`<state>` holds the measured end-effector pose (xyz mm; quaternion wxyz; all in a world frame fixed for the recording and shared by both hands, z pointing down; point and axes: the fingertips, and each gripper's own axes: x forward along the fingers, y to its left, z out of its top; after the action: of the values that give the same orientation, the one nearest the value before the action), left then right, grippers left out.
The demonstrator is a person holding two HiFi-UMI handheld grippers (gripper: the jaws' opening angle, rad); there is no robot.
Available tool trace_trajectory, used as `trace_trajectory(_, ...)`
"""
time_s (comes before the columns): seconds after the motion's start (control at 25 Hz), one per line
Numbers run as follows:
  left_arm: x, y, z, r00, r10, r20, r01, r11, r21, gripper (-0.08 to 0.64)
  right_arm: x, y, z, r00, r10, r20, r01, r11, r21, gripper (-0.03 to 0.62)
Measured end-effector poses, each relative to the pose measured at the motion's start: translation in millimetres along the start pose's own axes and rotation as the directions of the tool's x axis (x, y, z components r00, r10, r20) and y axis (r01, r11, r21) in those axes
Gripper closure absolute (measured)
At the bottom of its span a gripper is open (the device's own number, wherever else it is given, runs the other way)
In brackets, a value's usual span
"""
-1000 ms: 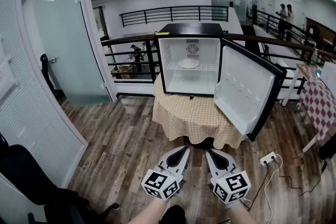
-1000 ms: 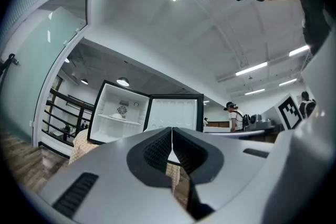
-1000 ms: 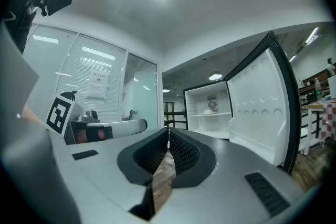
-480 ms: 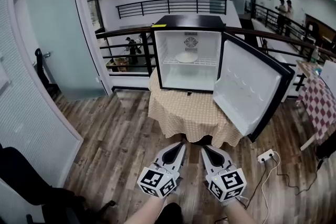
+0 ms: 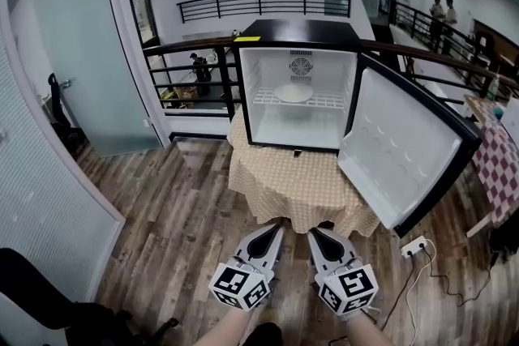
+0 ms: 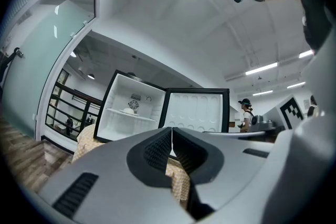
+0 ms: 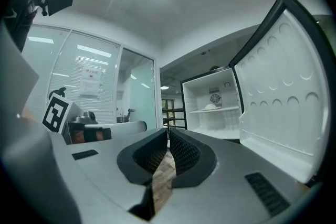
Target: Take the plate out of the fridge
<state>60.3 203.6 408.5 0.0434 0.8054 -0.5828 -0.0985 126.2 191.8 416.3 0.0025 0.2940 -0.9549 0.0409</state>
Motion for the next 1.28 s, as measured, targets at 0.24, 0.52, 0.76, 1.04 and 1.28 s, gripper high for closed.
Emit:
trace_trajectory(0.24, 31.7, 36.0, -3.9, 0.999, -0.024, -0.022, 0.023, 1.0, -0.019, 0.548, 44.3, -15.4, -0.2, 1.0, -0.012, -0.003, 0.012, 1.0, 0.004, 0.557)
trace_trajectory(0.52, 66.7, 72.8, -3.4, 0.998, -0.052, -0.034, 0.051, 0.998, -0.035, 0.548, 91.9, -32.3, -3.3, 0.999, -0.032, -0.012, 0.032, 0.999, 0.007, 0.556)
trace_trajectory(0.76, 90.9, 106.3, -5.5, 0.996, -0.077, -0.037, 0.075, 0.996, -0.055, 0.548, 128.7, -44.2, -8.5, 0.998, -0.058, -0.017, 0.059, 0.998, 0.003, 0.555)
trace_trajectory(1.04, 104.1, 130.6, -11.1, 0.994, -0.094, -0.047, 0.09, 0.993, -0.073, 0.548, 157.0, -49.0, -10.8, 0.997, -0.071, -0.017, 0.071, 0.997, -0.006, 0.555)
trace_trajectory(1.28, 110.4, 142.2, -8.7, 0.995, -0.093, -0.039, 0.09, 0.993, -0.077, 0.548, 169.2, -53.6, -10.1, 0.997, -0.079, -0.022, 0.079, 0.997, -0.014, 0.555)
